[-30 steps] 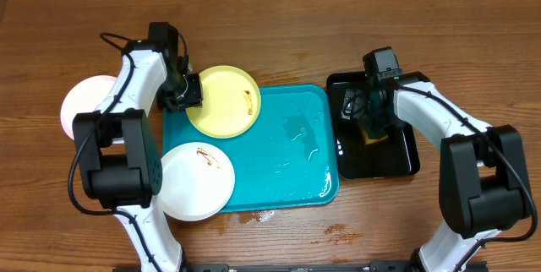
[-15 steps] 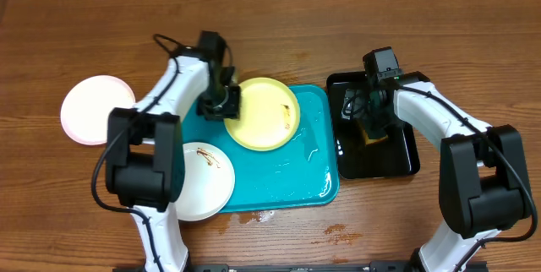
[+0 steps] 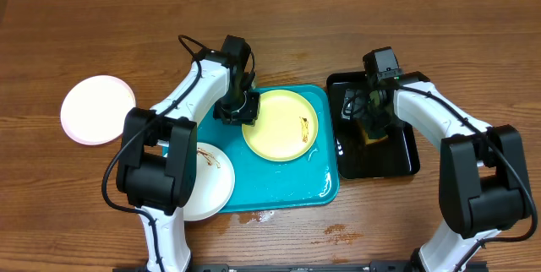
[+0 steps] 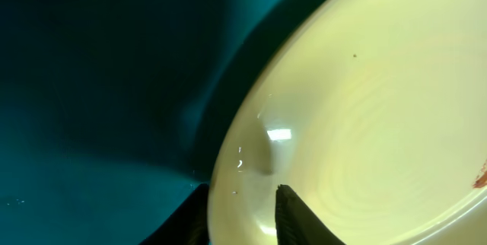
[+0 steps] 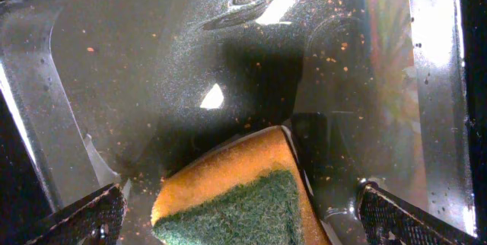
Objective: Clean dirty plates on tray and stack at the side
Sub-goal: 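Drag the yellow plate with the left gripper to the tray center and pinch its rim, then rinse the sponge in the black tray water with the right gripper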
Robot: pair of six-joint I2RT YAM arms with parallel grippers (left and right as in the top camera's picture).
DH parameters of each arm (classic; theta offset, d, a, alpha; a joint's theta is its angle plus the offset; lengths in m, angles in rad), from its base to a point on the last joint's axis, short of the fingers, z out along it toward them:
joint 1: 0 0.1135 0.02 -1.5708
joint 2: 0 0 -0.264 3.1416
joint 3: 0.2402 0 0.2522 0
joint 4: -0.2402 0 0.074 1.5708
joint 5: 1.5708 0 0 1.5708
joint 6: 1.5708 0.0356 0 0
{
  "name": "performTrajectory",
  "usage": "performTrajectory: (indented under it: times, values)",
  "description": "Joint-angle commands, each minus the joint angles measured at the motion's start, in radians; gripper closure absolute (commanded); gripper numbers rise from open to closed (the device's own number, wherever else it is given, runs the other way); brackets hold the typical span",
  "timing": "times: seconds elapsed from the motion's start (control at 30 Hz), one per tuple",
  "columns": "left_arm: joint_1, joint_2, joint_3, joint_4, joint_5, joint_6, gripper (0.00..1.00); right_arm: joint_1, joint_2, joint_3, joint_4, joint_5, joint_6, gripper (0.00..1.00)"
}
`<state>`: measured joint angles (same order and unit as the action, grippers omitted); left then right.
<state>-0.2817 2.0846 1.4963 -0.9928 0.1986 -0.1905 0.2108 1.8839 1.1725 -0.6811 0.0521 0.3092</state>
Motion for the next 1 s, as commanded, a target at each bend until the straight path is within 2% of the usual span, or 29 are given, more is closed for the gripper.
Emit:
performTrajectory:
  times: [0.0,0.23,0.37,0.47,0.6,0.73,0.83,0.9,0.93,0.97]
  values:
    - [-0.004,0.01,-0.011,-0.002,0.002,-0.026,0.75,-0.003,-0.004,0.012,0.004,0.006,-0.003,0.0]
    - [-0.005,0.01,-0.027,-0.002,-0.042,-0.078,0.77,-0.003,-0.004,0.012,0.004,0.006,-0.003,0.0]
    - [-0.005,0.01,-0.076,0.011,-0.092,-0.133,0.83,-0.003,-0.004,0.012,0.005,0.006,-0.003,0.0]
    - [-0.005,0.01,-0.101,0.019,-0.137,-0.168,0.95,-0.003,-0.004,0.012,0.036,0.006,-0.002,0.0]
    - [0.006,0.01,-0.114,0.022,-0.14,-0.222,0.96,-0.003,-0.004,0.012,0.056,0.006,-0.002,0.0]
    - [0.009,0.01,-0.114,0.005,-0.151,-0.214,0.9,-0.003,-0.004,0.012,0.039,-0.038,0.002,0.0]
    - [0.028,0.01,-0.114,-0.002,-0.158,-0.214,0.87,-0.003,-0.004,0.012,-0.055,-0.135,0.001,0.0]
    - [0.039,0.01,-0.114,-0.002,-0.158,-0.214,0.87,-0.003,-0.004,0.012,-0.081,-0.134,0.0,0.0]
    - [0.046,0.01,-0.114,0.0,-0.142,-0.214,0.8,-0.003,-0.004,0.012,-0.089,-0.133,0.0,0.0]
    - [0.047,0.01,-0.114,0.0,-0.127,-0.214,0.69,-0.003,-0.004,0.012,-0.089,-0.132,0.0,0.0]
